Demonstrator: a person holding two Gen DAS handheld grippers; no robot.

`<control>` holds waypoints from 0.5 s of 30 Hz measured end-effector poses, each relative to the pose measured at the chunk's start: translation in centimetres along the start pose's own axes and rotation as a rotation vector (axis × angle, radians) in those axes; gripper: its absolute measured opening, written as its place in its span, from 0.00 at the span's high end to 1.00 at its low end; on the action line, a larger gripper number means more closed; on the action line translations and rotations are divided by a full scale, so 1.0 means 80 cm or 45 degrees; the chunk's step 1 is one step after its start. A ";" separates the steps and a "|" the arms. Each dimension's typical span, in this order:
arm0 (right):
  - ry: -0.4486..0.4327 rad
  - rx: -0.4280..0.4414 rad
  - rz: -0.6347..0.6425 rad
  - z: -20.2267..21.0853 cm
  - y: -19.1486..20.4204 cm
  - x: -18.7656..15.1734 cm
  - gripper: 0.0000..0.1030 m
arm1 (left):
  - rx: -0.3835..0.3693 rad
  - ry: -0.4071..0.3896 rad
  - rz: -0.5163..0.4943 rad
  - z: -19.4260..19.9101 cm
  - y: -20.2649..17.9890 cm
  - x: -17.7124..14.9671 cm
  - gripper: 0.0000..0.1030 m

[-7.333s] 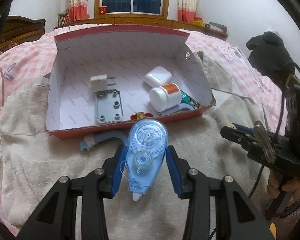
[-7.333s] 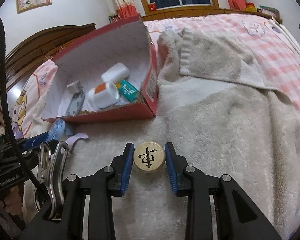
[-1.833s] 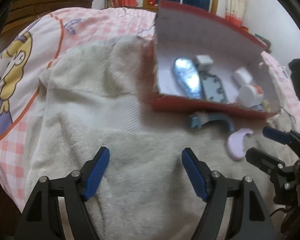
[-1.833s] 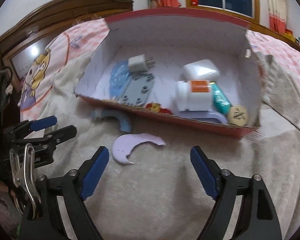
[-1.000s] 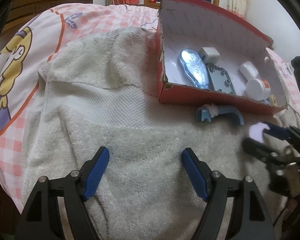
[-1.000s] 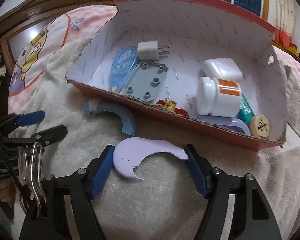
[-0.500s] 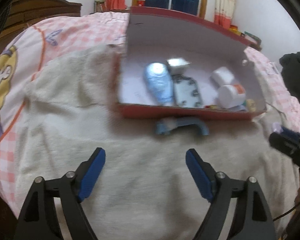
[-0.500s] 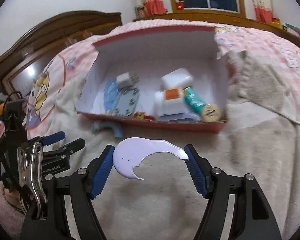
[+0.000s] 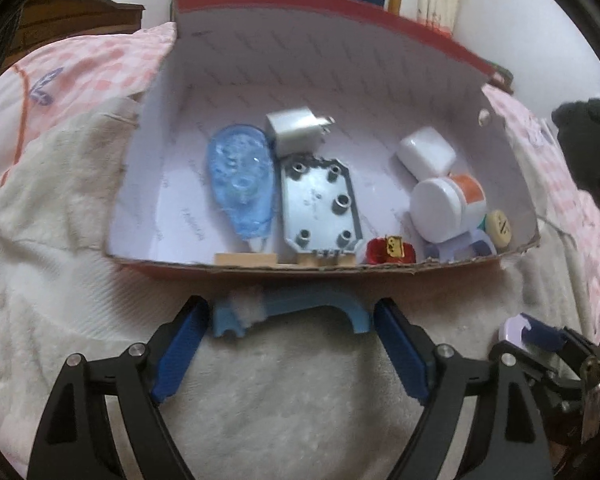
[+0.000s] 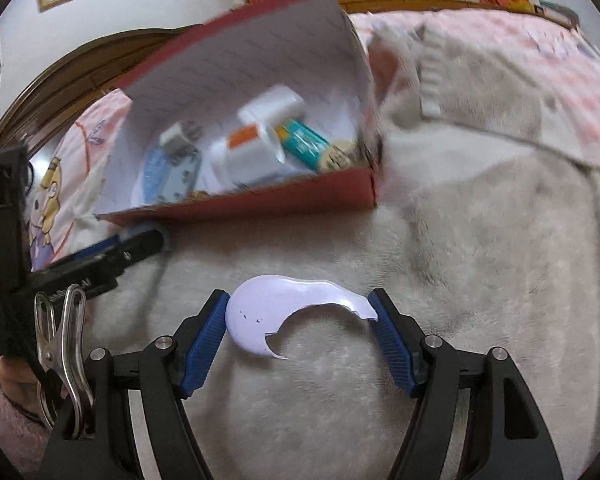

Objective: Organize rigid objects
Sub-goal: 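Grasp the lavender plastic piece with the right tool while the left tool grasps the blue handle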

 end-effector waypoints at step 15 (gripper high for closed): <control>-0.057 -0.017 0.057 -0.005 -0.001 -0.002 0.29 | 0.080 -0.093 -0.036 0.010 0.002 0.001 0.24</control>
Point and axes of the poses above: each gripper's, at about its wrist camera, not at the fingertips, and z roughly against the way its jaws point, y to its left, x to its top, the point moved 10 cm from there along -z, roughly the way its jaws point, and after that the axes turned 11 degrees about x, right-handed, at the moved point
